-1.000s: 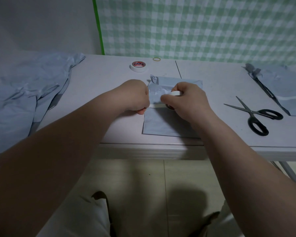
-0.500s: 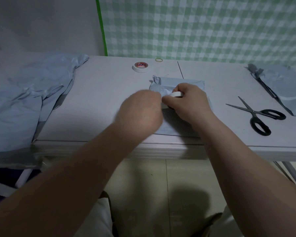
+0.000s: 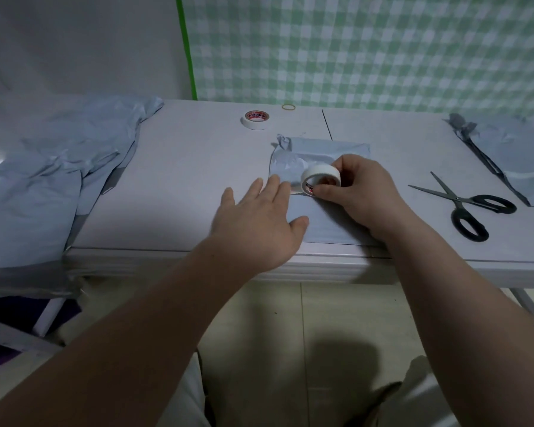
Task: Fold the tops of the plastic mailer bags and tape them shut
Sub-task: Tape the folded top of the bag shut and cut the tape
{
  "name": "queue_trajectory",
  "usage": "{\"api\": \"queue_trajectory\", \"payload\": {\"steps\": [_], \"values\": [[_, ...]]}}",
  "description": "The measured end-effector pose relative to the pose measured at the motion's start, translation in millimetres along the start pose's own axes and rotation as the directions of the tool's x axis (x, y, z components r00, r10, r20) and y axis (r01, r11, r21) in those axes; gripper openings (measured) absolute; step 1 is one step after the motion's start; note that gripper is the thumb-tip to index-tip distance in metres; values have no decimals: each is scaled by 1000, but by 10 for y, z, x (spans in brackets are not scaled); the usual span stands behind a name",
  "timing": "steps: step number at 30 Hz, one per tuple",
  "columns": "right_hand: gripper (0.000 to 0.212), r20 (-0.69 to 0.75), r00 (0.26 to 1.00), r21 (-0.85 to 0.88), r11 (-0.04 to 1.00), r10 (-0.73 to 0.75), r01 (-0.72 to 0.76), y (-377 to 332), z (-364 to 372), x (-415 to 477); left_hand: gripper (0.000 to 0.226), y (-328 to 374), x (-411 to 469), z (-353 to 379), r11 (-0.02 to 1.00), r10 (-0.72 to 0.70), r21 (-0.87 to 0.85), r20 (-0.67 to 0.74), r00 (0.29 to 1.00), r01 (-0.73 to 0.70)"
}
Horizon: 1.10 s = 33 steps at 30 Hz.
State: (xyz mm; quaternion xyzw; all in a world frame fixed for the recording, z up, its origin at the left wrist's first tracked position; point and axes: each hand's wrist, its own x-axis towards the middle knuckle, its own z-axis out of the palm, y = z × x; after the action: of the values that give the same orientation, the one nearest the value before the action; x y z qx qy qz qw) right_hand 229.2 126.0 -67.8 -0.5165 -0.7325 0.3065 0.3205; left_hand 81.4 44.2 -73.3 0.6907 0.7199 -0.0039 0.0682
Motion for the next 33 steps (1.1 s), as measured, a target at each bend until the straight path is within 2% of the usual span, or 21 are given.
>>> {"api": "queue_trajectory", "payload": {"steps": [4,8,12,17,20,26,33], "values": [[15,-53,997,-6,999,-52,52,53,32,-39,67,85,27,-13,999,-19,47,-11,1000,20],[16,-9,999,65,996,-53,54,88,-4,-51,67,198,57,4,994,-32,99,-47,998,37],[16,2,999,120,992,-42,42,122,-27,-38,65,237,58,81,1000,-7,-6,-66,998,7],[8,-84,995,169,983,-55,69,132,25,-18,70,237,43,120,999,-32,-34,-81,996,29],[9,-127,988,106,989,-86,100,102,42,-26,71,246,46,135,999,-29,-22,-107,994,27],[18,-236,944,-169,966,-231,195,99,74,-32,71,237,43,126,1000,-22,2,-120,993,23],[36,-292,934,-263,956,-205,128,177,66,-4,71,229,56,120,1000,-12,21,-111,994,14]]}}
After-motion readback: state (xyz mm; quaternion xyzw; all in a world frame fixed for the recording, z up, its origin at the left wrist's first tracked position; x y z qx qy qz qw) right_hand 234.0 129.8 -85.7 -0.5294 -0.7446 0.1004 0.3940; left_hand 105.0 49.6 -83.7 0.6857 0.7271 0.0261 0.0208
